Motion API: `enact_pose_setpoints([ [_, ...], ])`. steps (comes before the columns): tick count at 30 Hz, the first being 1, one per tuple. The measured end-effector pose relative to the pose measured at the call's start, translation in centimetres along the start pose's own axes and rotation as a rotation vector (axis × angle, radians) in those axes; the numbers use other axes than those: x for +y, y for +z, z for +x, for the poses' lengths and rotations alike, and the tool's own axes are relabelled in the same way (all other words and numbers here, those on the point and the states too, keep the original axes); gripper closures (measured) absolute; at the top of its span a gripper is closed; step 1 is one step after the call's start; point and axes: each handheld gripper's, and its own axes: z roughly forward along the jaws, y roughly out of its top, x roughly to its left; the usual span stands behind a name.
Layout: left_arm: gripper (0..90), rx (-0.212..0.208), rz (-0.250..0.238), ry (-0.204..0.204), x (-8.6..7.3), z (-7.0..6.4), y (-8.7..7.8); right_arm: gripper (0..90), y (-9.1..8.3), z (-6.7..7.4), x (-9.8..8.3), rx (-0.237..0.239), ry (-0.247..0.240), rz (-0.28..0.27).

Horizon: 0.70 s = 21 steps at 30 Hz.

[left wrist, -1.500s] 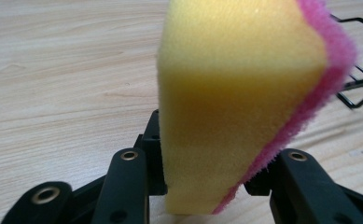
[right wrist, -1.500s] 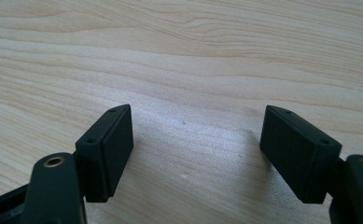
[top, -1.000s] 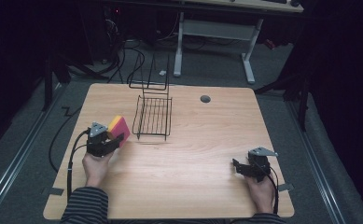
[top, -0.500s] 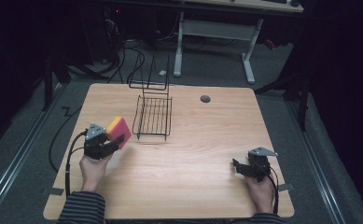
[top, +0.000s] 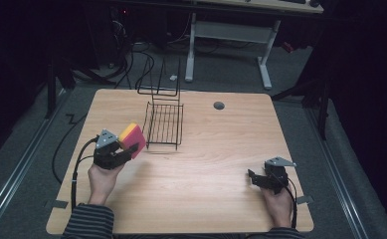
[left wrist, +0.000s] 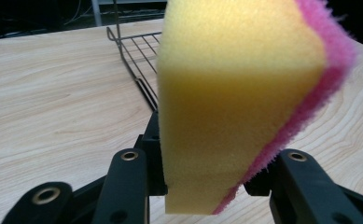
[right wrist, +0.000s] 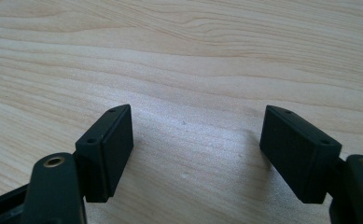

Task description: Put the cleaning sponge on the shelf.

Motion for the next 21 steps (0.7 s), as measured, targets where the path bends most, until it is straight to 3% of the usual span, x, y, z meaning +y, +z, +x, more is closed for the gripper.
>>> enact_pose_setpoints([
  [21, 61.5, -0.05, 0.004, 0.061, 2.6, -1.7, 1.7, 25.9, 0.0, 0.0, 0.0, 0.001, -0.002, 0.0],
])
